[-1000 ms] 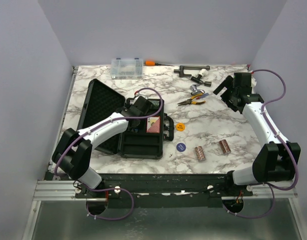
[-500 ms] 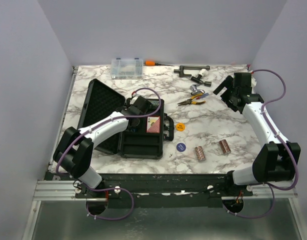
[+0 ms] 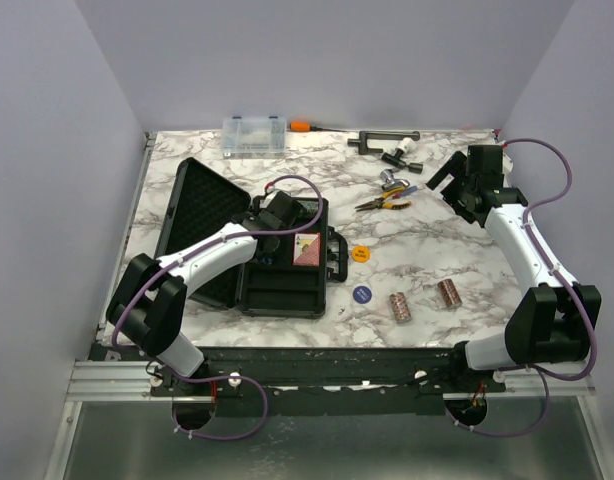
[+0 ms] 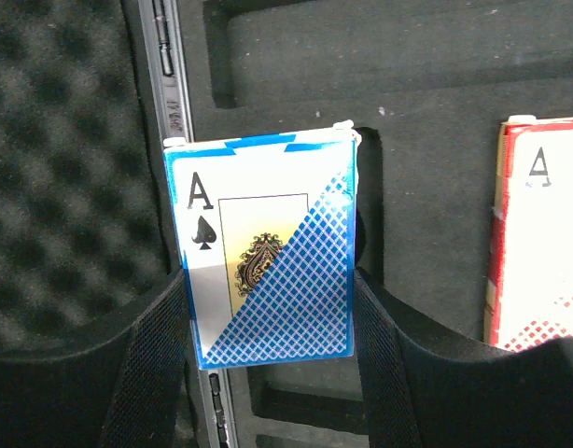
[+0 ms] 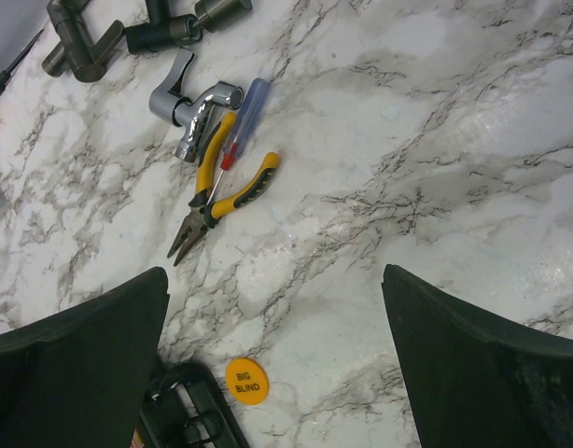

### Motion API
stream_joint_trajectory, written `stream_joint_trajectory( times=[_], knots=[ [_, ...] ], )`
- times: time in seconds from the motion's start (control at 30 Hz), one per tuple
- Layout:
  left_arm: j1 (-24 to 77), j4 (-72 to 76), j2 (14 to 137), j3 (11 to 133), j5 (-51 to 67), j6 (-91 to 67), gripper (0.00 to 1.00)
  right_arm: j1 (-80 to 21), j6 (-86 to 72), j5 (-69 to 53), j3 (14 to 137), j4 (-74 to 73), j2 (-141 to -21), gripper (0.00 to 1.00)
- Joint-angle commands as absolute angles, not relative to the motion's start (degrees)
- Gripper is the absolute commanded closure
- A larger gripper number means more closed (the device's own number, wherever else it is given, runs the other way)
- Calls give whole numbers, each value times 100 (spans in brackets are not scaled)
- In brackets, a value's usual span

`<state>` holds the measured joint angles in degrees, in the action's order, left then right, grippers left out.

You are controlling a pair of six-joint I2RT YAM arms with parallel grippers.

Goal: Pack up texas hold em set

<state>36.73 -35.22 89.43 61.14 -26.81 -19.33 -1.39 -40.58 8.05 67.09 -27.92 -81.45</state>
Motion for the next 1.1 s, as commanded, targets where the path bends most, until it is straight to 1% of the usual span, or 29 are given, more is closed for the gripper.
stream_joint_trajectory(
  times=[0.0, 0.83, 1.07],
  knots=[
    [3760, -3429, 8935, 6300, -2214, -1977, 68, -123, -3984, 866, 6619, -2740, -8231, 0],
    [3942, -3298, 9026, 6202, -1717, -2158, 68, -125, -3982, 844, 6609, -2720, -8233, 0],
    [3936, -3158, 8956, 5949, -1677, -2271, 65, -123, -3983, 826, 6613, -2725, -8233, 0]
  ],
)
